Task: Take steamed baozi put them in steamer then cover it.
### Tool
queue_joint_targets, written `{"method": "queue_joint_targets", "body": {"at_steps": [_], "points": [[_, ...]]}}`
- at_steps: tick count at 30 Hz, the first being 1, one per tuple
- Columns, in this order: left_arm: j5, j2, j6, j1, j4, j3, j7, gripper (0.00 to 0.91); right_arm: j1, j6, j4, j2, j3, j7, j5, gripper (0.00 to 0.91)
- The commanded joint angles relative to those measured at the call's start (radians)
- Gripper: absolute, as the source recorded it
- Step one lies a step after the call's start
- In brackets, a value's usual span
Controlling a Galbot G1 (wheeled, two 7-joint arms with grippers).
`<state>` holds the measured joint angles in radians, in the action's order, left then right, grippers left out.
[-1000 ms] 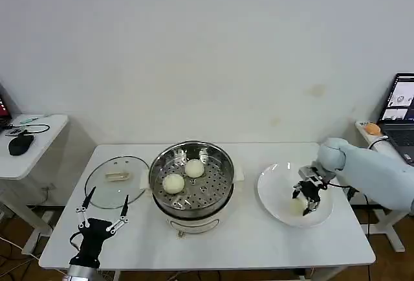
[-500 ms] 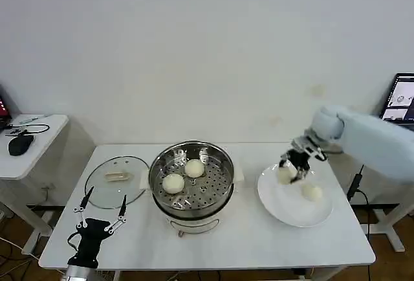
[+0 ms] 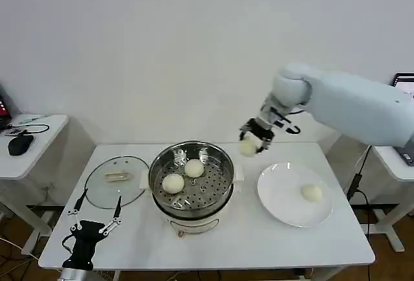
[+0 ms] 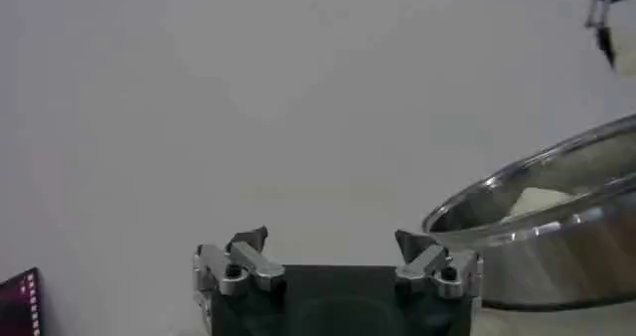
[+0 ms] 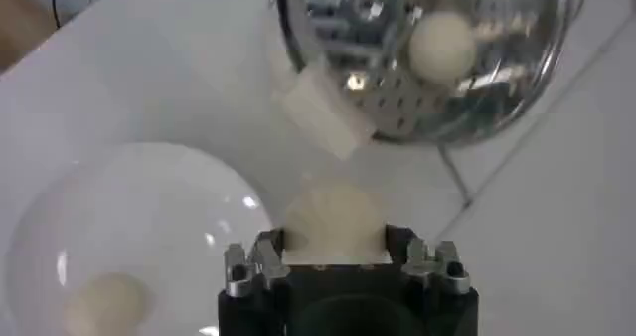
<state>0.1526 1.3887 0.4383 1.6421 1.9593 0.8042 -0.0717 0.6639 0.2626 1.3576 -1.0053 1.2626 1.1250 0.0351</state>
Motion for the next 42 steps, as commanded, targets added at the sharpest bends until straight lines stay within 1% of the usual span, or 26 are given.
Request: {"method": "queue_joint_targets", "body": {"at_steps": [1, 2, 3, 9, 14, 25, 30, 33, 42], "points": [[-0.003, 0.004, 0.002, 0.003, 0.001, 0.014, -0.001, 0.907, -0.005, 0.063, 0.060, -0.236, 0.003, -0.040, -0.147, 0.675], [-0.003, 0.007, 0.003, 0.004, 0.002, 0.016, -0.001, 0.907, -0.019, 0.075, 0.063, -0.250, 0.004, -0.043, -0.184, 0.675], [-0.003, 0.010, 0.004, 0.005, 0.003, 0.018, -0.001, 0.907, -0.032, 0.079, 0.066, -0.258, 0.005, -0.043, -0.196, 0.675], [-0.008, 0.017, 0.003, 0.009, 0.011, 0.033, -0.001, 0.907, -0.092, 0.099, 0.074, -0.287, 0.020, -0.054, -0.252, 0.675], [-0.010, 0.021, 0.004, 0.011, 0.008, 0.042, -0.002, 0.907, -0.123, 0.106, 0.110, -0.289, 0.021, -0.056, -0.291, 0.675], [-0.009, 0.027, 0.007, 0.006, -0.004, 0.047, -0.002, 0.907, -0.145, 0.121, 0.166, -0.269, 0.025, -0.060, -0.311, 0.675], [-0.009, 0.028, 0.009, 0.004, -0.009, 0.046, -0.002, 0.907, -0.145, 0.125, 0.213, -0.258, 0.030, -0.057, -0.315, 0.675], [-0.010, 0.027, 0.009, 0.001, -0.012, 0.047, -0.002, 0.907, -0.149, 0.124, 0.222, -0.255, 0.033, -0.056, -0.313, 0.665], [-0.011, 0.026, 0.010, -0.001, -0.017, 0.050, -0.002, 0.907, -0.163, 0.123, 0.234, -0.249, 0.038, -0.052, -0.319, 0.675]]}}
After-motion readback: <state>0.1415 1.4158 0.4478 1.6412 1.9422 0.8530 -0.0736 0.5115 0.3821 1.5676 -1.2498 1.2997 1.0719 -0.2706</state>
